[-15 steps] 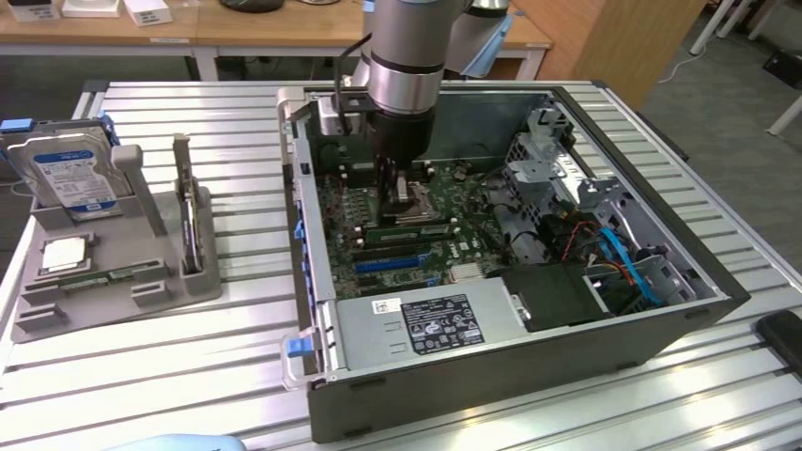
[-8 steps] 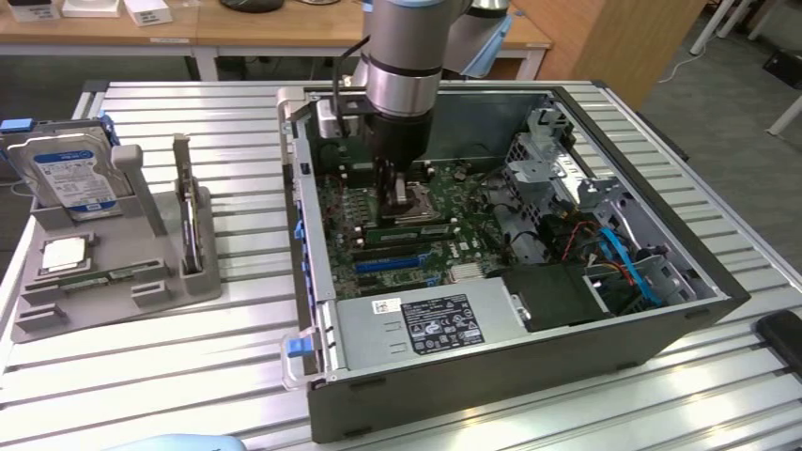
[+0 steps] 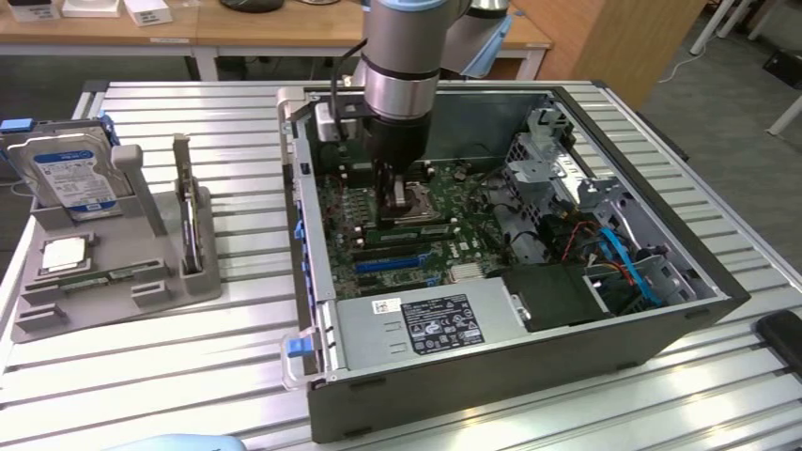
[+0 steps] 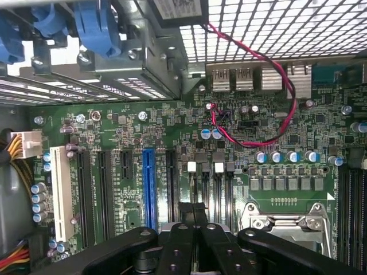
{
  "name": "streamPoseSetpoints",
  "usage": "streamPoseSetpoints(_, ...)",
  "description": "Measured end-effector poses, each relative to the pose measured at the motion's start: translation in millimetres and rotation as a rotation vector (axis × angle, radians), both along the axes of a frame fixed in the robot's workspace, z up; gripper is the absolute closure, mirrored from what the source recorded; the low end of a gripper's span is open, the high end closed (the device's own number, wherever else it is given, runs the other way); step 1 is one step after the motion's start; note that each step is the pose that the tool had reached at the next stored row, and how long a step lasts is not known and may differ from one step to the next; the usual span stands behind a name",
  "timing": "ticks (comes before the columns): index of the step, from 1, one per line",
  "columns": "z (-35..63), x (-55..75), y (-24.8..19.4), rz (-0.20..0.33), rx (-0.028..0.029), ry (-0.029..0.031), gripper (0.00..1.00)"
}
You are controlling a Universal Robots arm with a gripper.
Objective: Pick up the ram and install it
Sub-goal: 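Press down the ram until it locks into place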
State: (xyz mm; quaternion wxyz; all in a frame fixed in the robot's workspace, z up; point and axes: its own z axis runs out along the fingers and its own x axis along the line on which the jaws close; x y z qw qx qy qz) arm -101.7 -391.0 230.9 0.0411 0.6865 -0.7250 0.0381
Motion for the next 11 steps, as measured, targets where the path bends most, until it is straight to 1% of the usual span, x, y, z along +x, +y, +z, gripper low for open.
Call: streamPoseSetpoints(11, -4.0, -1.6, 0.0, 0.000, 0.0000, -0.0093, 0.90)
